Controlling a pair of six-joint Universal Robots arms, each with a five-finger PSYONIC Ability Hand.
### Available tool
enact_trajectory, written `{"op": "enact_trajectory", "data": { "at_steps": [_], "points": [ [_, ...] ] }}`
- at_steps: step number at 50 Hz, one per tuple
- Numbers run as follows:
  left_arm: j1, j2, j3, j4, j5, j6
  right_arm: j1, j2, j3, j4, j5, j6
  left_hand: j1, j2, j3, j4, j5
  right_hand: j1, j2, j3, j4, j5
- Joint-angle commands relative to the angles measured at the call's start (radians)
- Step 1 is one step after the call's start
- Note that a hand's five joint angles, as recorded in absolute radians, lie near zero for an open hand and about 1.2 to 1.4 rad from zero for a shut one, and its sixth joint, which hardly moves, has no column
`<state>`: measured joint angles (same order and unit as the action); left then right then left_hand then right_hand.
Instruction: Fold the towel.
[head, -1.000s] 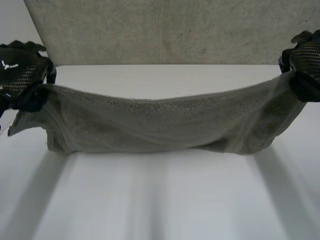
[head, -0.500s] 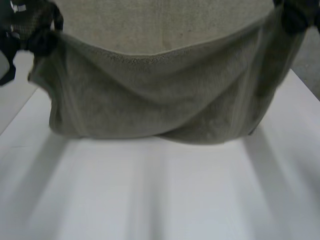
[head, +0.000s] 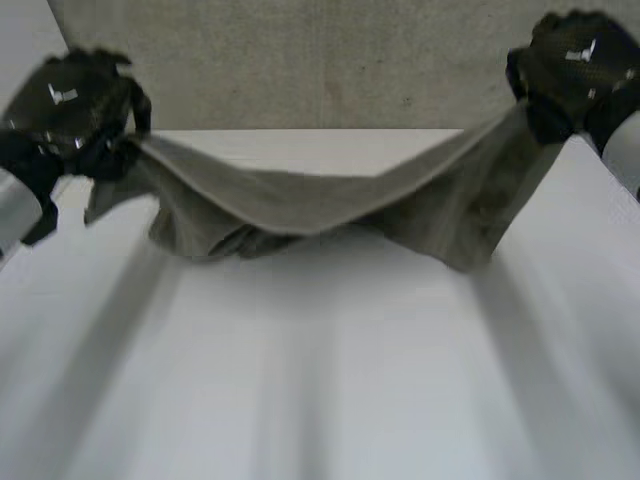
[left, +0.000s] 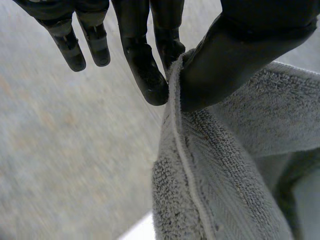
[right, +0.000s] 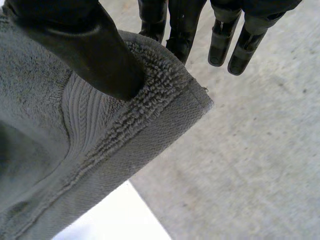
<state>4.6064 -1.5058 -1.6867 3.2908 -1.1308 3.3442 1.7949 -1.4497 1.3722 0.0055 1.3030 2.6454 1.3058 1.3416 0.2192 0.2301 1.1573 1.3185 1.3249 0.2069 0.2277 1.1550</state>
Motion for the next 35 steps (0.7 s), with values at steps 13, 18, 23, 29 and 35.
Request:
{"op": "enact_trajectory", "data": {
  "at_steps": [13, 18, 23, 29, 35],
  "points": [
    [0.178, 0.285, -0.257, -0.074, 0.172, 0.043, -0.221, -0.402, 0.419, -0.042, -0.248, 0.01, 0.09, 0.055, -0.045, -0.056, 0.064, 0.078, 0.071, -0.032, -0.053, 0.067],
    [0.184, 0.354, -0.255, -0.143, 0.195, 0.043, -0.33, -0.491, 0.433, 0.065, -0.356, 0.015, 0.09, 0.055, -0.045, -0.056, 0.064, 0.078, 0.071, -0.032, -0.053, 0.067],
    [0.187, 0.369, -0.258, -0.158, 0.221, 0.043, -0.397, -0.492, 0.442, 0.09, -0.412, 0.015, 0.09, 0.055, -0.045, -0.056, 0.064, 0.078, 0.071, -0.032, -0.053, 0.067],
    [0.187, 0.306, -0.263, -0.154, 0.223, 0.044, -0.41, -0.381, 0.461, 0.073, -0.421, 0.002, 0.09, 0.055, -0.045, -0.056, 0.064, 0.078, 0.071, -0.032, -0.053, 0.067],
    [0.152, 0.085, -0.214, -0.151, 0.214, 0.055, -0.285, -0.207, 0.401, 0.054, -0.352, -0.001, 0.09, 0.055, -0.045, -0.056, 0.064, 0.078, 0.071, -0.032, -0.053, 0.067]
  ]
}}
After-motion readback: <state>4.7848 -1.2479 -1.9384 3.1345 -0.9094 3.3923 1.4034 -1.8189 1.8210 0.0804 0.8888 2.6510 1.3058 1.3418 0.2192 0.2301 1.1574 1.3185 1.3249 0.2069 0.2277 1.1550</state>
